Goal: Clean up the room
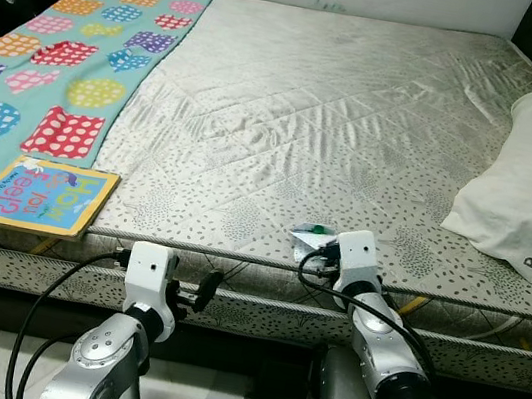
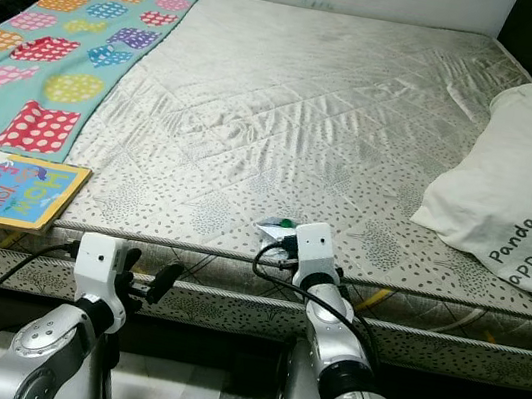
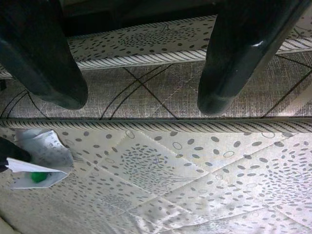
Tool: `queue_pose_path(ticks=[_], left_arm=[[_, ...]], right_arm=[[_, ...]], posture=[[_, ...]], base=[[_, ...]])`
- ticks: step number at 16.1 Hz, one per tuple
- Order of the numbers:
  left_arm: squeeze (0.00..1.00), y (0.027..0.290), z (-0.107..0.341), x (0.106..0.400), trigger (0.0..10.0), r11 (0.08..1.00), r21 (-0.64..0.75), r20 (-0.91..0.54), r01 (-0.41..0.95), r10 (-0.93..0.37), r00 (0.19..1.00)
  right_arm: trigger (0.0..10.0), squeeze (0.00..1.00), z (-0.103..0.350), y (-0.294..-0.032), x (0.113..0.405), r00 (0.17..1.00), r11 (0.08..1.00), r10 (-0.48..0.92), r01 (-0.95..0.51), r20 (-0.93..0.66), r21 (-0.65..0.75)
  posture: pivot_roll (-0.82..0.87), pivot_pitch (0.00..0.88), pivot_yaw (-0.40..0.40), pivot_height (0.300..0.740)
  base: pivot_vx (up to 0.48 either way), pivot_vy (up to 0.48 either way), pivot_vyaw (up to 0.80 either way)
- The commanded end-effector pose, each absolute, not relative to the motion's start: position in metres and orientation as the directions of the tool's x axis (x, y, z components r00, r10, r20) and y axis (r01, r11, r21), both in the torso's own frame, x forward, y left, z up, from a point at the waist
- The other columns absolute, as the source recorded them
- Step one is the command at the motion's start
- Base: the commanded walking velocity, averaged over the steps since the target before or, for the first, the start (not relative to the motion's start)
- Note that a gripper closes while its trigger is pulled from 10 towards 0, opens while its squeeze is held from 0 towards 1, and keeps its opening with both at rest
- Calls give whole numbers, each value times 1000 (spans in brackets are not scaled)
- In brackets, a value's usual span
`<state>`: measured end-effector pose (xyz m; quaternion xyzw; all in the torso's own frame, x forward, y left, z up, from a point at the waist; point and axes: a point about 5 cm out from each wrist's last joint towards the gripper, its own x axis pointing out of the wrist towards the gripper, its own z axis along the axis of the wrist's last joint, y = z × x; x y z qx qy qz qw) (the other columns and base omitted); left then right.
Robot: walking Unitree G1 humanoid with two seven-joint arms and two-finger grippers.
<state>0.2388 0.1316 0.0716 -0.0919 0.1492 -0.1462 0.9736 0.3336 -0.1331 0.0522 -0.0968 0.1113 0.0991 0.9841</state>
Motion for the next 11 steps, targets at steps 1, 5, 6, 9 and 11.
queue_pose_path(ticks=[1,5,6,9,11], left_arm=[[0,131,75,240,10000,939,-208,-250,274,-322,913],[0,129,75,240,10000,936,-205,-247,287,-333,910],[0,128,75,240,10000,936,-204,-247,288,-334,910],[0,128,75,240,10000,936,-204,-246,287,-333,910],[0,128,74,240,10000,936,-204,-247,287,-333,910]], right_arm=[[0,0,54,-132,336,954,962,177,-219,-240,-163],[0,0,54,-133,336,955,962,176,-218,-239,-162],[0,0,54,-135,336,956,964,173,-214,-237,-160],[0,0,55,-141,337,960,975,151,-184,-238,-125],[0,0,55,-144,337,961,980,139,-167,-238,-104]], posture=[[0,0,-14,470],[-4,0,-15,470],[-4,0,-15,470],[-6,0,-16,470],[-10,0,-16,470]], base=[[0,0,0],[0,0,0],[0,0,0],[0,0,0],[0,0,0]])
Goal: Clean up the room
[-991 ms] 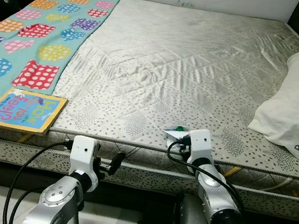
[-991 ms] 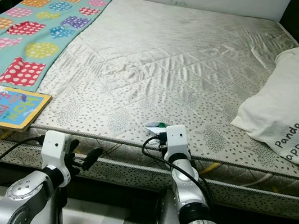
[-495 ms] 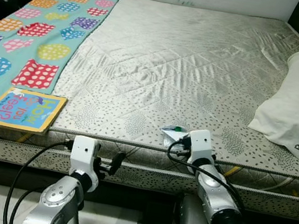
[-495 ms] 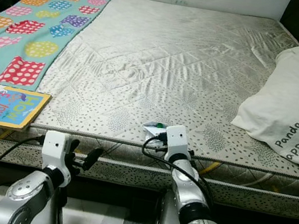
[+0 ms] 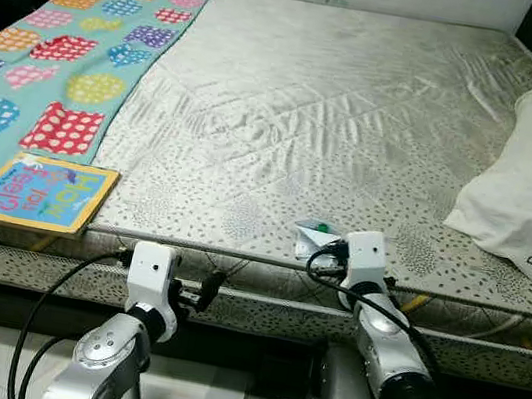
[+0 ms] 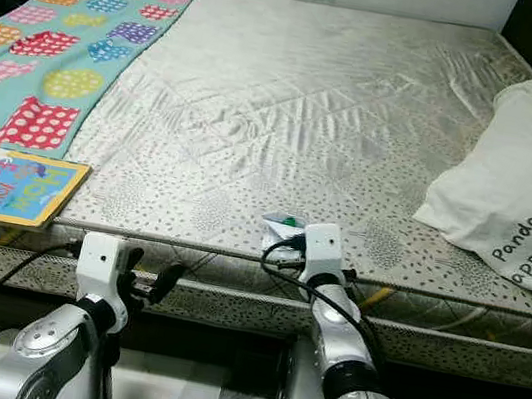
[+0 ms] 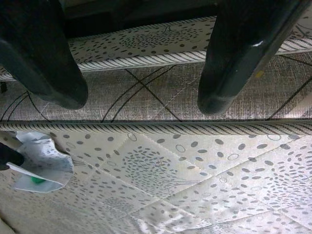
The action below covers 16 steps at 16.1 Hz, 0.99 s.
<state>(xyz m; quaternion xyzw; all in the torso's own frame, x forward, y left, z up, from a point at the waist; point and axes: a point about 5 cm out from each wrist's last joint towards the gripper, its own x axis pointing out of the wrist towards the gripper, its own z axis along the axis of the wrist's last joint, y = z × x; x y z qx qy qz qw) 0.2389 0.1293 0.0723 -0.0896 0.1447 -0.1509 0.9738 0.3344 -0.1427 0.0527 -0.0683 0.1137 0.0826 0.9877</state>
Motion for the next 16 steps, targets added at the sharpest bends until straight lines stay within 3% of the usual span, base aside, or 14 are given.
queue_pose_path(ticks=[1,10,13,16], left_arm=[[0,128,74,241,10000,936,-203,-246,287,-333,910],[0,129,74,242,10000,939,-197,-245,283,-327,913],[0,131,74,242,10000,948,-195,-245,253,-297,923],[0,131,73,242,10000,948,-198,-249,250,-295,922]], right_arm=[[0,0,56,-145,338,963,984,131,-155,-234,-91],[0,0,71,-146,346,974,988,129,-110,-186,112],[0,0,84,-144,343,978,965,178,-152,-108,215],[0,0,85,-146,335,975,958,205,-182,-84,224]], posture=[[-10,0,-16,470],[-17,0,-11,470],[-27,0,-10,470],[-38,0,-8,470]], base=[[0,0,0],[0,0,0],[0,0,0],[0,0,0]])
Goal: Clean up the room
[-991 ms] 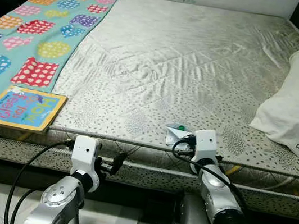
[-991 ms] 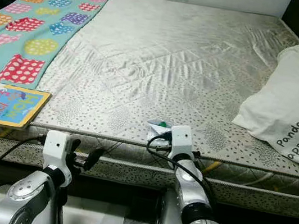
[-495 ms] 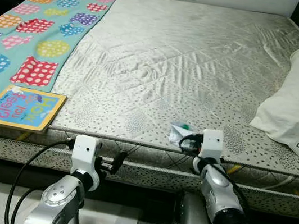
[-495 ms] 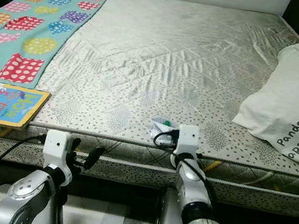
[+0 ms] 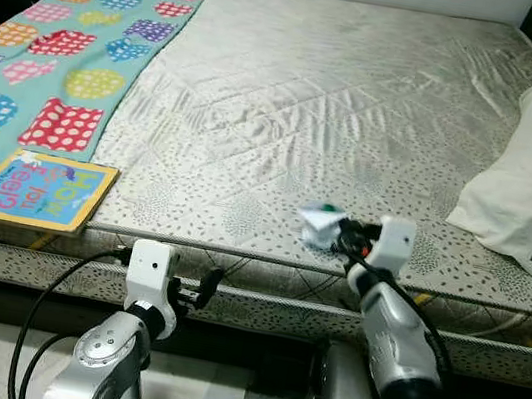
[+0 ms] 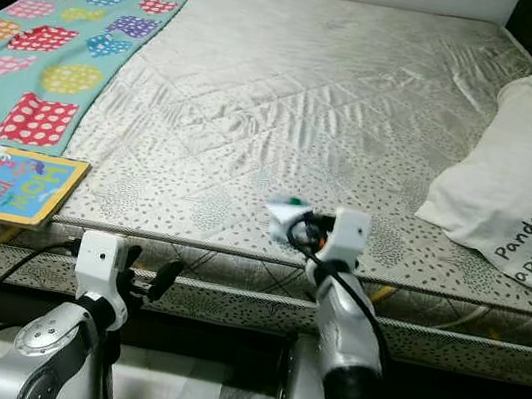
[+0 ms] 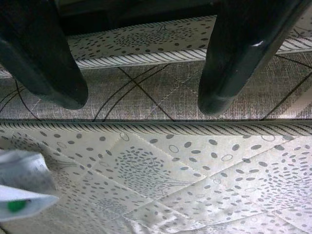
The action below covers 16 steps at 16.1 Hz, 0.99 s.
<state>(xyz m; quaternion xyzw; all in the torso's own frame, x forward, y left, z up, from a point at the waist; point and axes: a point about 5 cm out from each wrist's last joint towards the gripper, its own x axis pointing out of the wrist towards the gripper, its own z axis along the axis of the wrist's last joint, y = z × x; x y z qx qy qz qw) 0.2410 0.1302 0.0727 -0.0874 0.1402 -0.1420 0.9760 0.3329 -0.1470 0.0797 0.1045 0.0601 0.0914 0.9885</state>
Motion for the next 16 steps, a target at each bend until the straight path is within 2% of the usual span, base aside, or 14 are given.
queue_pose_path(ticks=[1,6,7,8,10,12,13,14,16], left_arm=[[0,130,73,242,10000,947,-200,-249,252,-298,922],[0,132,74,243,10000,954,-200,-240,223,-269,933],[0,134,76,244,10000,964,-186,-232,190,-230,945],[0,136,76,244,10000,967,-184,-228,175,-215,950],[0,135,75,244,10000,967,-188,-229,174,-216,949],[0,133,75,244,10000,964,-188,-234,186,-228,945],[0,133,75,244,10000,964,-189,-237,188,-230,944],[0,132,74,244,10000,964,-189,-239,188,-231,943],[0,132,74,244,10000,964,-187,-240,189,-231,943]], right_arm=[[0,0,84,-147,332,973,955,214,-190,-82,228],[0,0,87,-151,320,967,944,239,-209,-92,255],[1137,0,87,-150,316,964,939,249,-214,-99,269],[10000,0,84,-148,311,961,939,250,-212,-116,269],[10000,0,79,-143,304,955,938,262,-218,-139,270],[10000,0,75,-136,301,939,948,297,-269,-172,168],[10000,212,73,-131,298,927,944,324,-302,-190,135],[10000,1000,73,-128,298,924,941,330,-307,-194,141],[10000,1000,73,-127,298,929,946,315,-292,-193,142]], posture=[[-43,0,-6,470],[-49,0,-5,470],[-49,0,-5,470],[-51,0,-4,470],[-53,0,-1,470],[-54,0,3,470],[-55,0,4,470],[-52,0,3,470],[-52,0,3,470]], base=[[0,0,0],[0,0,0],[0,0,0],[0,0,0],[0,0,0],[0,0,0],[0,0,0],[0,0,0],[0,0,0]])
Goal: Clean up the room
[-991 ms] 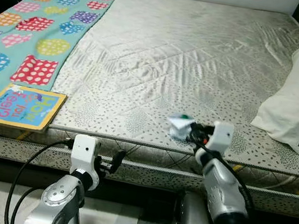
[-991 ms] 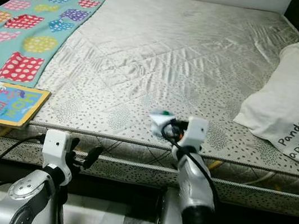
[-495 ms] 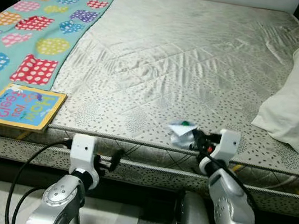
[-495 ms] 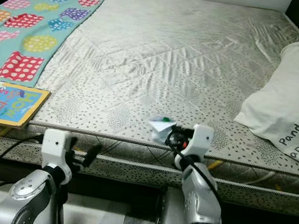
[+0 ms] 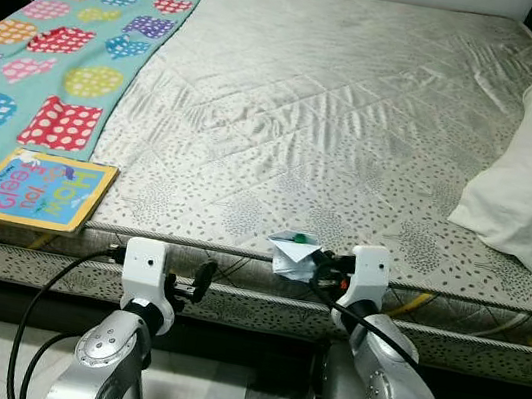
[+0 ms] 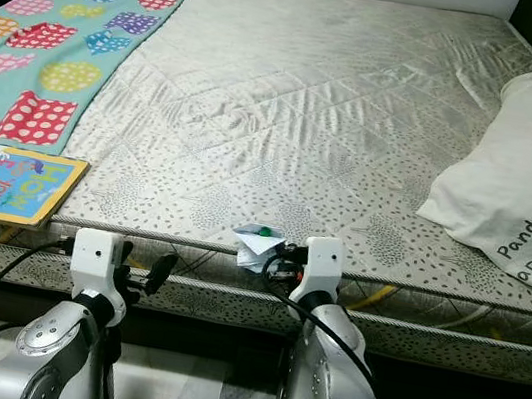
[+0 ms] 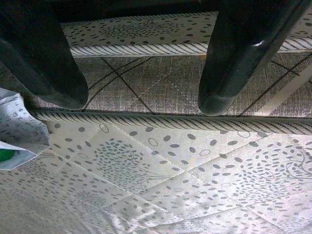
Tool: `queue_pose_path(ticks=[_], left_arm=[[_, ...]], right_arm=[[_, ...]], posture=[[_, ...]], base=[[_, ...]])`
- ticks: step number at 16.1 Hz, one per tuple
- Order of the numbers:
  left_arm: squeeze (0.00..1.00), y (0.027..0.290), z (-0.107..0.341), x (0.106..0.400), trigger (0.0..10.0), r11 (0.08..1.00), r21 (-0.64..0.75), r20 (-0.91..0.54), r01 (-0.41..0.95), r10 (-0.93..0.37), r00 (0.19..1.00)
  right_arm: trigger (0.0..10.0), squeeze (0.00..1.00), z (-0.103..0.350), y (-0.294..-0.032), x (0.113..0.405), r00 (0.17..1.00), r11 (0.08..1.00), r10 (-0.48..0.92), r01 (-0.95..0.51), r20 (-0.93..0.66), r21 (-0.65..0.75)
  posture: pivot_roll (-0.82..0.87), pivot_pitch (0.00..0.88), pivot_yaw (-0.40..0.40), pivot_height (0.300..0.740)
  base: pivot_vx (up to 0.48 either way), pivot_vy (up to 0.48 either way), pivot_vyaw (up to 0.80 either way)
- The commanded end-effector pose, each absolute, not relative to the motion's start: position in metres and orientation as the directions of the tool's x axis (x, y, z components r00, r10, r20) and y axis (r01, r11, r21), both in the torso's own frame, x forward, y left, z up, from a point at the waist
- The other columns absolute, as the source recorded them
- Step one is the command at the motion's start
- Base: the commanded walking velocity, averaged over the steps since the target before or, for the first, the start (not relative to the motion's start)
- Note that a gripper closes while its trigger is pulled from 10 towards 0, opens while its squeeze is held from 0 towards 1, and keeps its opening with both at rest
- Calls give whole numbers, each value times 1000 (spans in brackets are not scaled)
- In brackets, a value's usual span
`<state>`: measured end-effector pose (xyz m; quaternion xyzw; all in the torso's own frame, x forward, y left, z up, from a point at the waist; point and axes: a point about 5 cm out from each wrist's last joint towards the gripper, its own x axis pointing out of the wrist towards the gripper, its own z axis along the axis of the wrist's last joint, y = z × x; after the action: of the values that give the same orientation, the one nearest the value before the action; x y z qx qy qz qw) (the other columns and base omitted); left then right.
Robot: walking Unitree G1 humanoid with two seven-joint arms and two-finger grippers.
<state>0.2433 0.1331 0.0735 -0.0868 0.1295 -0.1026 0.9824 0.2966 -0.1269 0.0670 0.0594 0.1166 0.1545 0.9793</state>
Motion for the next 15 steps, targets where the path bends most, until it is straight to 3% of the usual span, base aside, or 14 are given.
queue_pose_path(ticks=[1,15], left_arm=[[0,132,74,244,10000,965,-186,-240,187,-229,943],[0,129,73,245,10000,963,-193,-239,190,-234,942]], right_arm=[[10000,1000,72,-126,299,930,947,309,-282,-199,153],[10000,1000,72,-105,307,950,956,227,-175,-213,237]], posture=[[-52,0,3,470],[-44,0,-6,470]], base=[[0,0,0],[0,0,0]])
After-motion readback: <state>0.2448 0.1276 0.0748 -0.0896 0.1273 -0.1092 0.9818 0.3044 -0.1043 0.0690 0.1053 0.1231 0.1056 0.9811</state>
